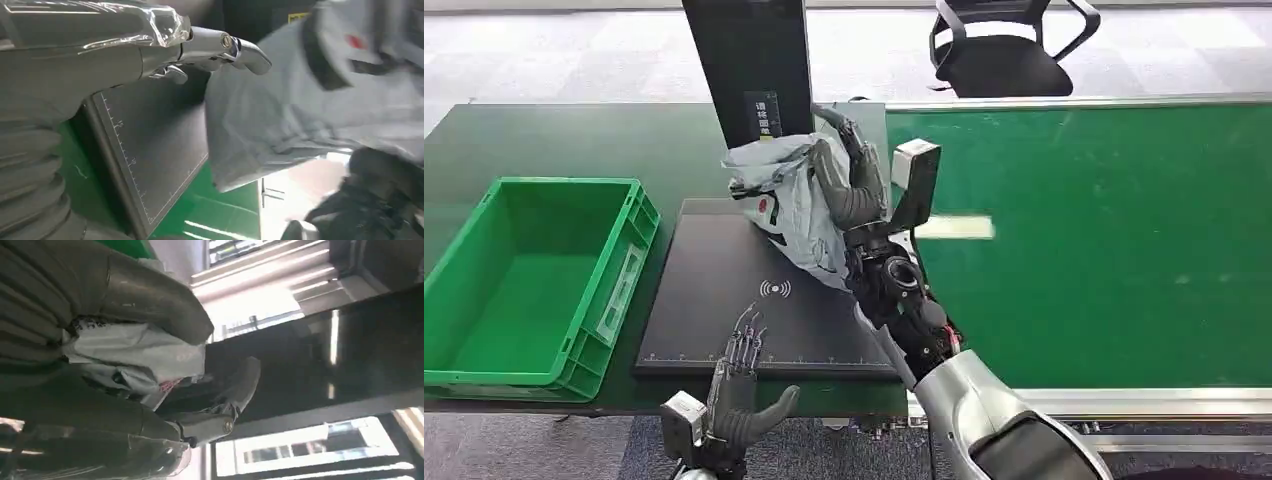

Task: Moved the parcel from conveyor to table for the left to box.

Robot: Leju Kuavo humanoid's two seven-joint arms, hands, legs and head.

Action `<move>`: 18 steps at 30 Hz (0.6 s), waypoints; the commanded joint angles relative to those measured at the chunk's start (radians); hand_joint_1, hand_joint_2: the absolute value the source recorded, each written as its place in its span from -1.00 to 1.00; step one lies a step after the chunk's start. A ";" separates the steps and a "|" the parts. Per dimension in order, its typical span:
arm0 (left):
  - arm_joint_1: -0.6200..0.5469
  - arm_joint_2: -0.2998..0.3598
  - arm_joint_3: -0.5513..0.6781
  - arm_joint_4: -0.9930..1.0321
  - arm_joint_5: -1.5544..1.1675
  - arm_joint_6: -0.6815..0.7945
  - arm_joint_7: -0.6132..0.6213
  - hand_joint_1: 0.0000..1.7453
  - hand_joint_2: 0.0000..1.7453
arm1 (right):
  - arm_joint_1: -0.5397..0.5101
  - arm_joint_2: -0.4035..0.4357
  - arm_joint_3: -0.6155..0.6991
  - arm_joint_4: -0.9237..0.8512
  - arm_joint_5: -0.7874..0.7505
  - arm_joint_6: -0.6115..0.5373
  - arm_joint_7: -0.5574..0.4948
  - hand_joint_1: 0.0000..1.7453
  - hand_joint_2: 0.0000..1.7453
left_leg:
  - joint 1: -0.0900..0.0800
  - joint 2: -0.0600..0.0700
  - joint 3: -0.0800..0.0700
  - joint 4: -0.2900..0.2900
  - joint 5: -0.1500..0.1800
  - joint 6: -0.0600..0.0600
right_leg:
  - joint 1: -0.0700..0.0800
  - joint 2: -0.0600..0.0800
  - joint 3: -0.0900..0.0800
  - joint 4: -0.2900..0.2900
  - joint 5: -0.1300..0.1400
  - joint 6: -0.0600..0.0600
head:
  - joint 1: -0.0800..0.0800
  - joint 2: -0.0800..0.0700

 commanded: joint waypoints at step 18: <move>0.037 -0.010 0.014 -0.056 0.002 0.019 0.039 -1.00 1.00 | 0.043 -0.053 0.126 0.252 0.069 0.029 0.082 -1.00 1.00 | 0.000 -0.003 0.001 0.000 0.000 0.002 | 0.001 -0.003 0.002 -0.001 0.000 -0.003 | 0.000 0.000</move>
